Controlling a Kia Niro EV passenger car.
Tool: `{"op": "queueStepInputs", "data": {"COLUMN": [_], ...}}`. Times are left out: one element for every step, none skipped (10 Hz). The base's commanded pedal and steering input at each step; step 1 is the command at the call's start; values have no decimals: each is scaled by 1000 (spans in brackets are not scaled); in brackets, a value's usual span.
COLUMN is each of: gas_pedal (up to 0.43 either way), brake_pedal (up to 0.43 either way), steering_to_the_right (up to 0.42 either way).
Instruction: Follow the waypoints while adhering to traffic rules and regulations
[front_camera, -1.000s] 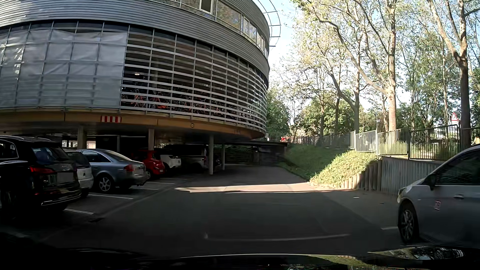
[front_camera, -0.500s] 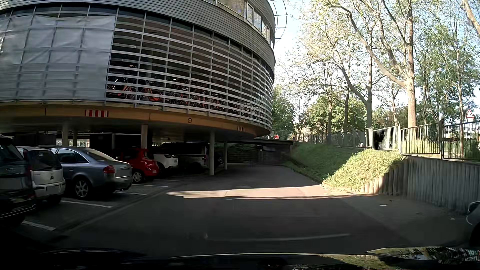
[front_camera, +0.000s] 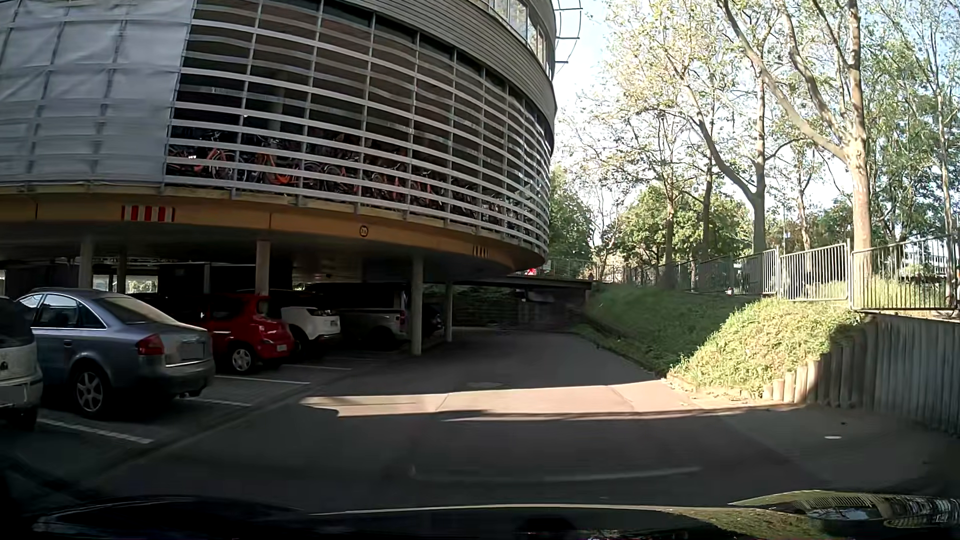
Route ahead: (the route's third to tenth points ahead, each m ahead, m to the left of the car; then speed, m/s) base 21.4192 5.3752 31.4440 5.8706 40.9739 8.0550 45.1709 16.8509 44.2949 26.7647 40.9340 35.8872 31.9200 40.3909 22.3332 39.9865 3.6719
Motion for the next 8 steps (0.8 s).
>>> {"op": "queueStepInputs", "data": {"gas_pedal": [28, 28, 28, 28, 28, 28, 28, 28], "brake_pedal": [0, 0, 0, 0, 0, 0, 0, 0], "steering_to_the_right": [10, 11, 10, 9, 9, 9, 9, 9]}}
